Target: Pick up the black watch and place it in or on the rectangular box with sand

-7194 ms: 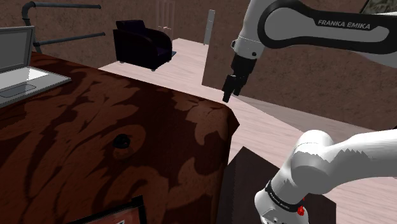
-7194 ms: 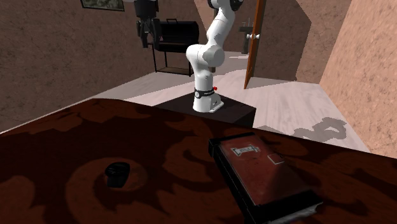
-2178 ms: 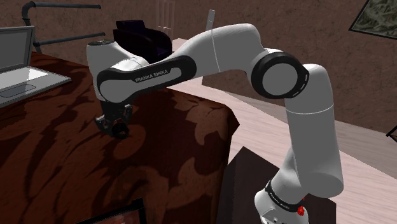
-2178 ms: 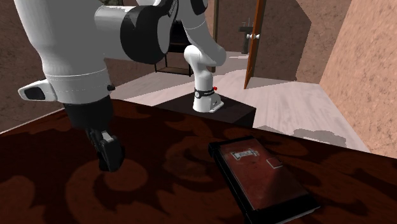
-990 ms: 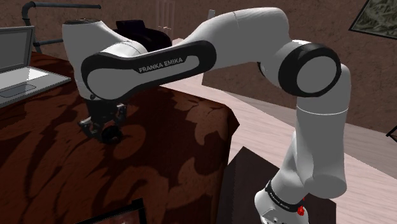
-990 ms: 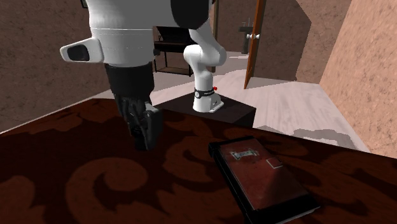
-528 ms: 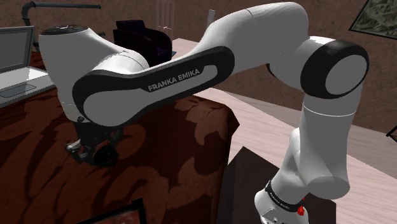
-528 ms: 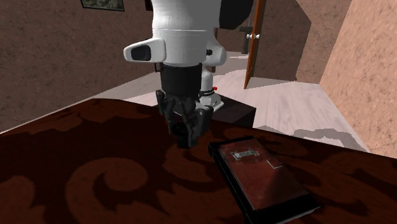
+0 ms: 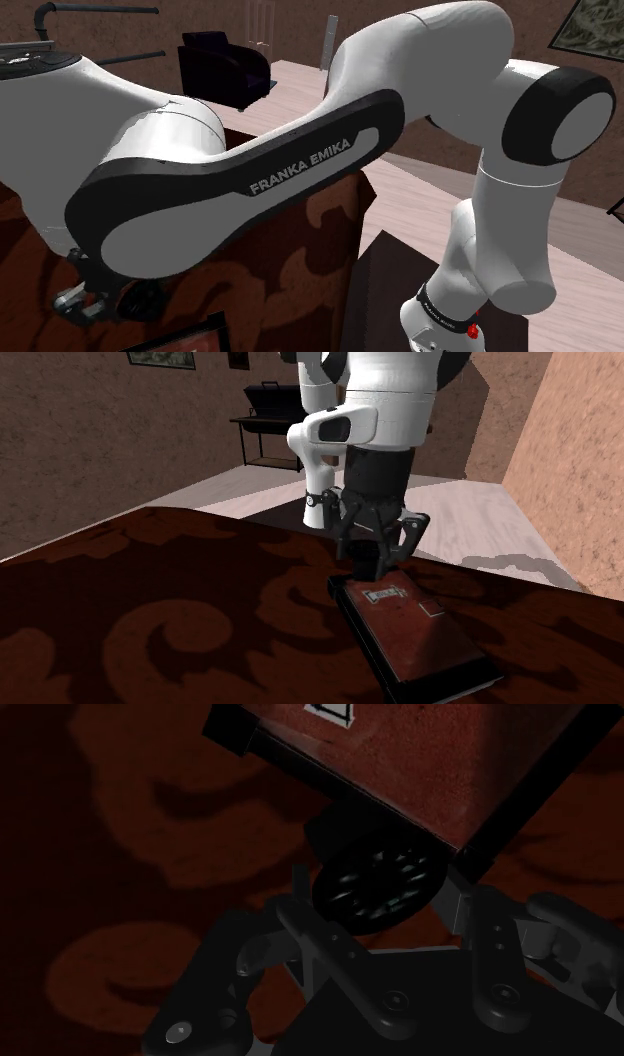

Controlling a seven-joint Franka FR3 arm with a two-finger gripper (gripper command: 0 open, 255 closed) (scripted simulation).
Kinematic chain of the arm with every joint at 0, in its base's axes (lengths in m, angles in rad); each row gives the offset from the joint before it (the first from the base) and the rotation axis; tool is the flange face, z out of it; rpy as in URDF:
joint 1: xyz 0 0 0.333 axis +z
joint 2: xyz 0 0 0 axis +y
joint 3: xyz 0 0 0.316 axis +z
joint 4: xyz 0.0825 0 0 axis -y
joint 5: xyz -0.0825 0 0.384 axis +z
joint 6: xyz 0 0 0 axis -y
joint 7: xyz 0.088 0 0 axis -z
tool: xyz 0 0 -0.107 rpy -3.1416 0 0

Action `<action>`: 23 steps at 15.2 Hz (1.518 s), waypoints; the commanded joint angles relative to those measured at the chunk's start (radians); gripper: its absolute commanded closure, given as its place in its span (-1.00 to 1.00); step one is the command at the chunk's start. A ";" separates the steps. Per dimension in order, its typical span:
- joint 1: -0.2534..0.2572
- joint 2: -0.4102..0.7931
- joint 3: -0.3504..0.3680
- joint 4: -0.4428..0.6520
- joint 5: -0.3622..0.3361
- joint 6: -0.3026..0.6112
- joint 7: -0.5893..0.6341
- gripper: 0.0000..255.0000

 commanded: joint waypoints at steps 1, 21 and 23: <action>0.031 0.002 0.013 0.003 -0.005 -0.004 0.046 1.00; 0.096 0.092 0.016 -0.080 -0.061 0.153 0.158 1.00; 0.096 0.092 0.016 -0.080 -0.061 0.153 0.158 1.00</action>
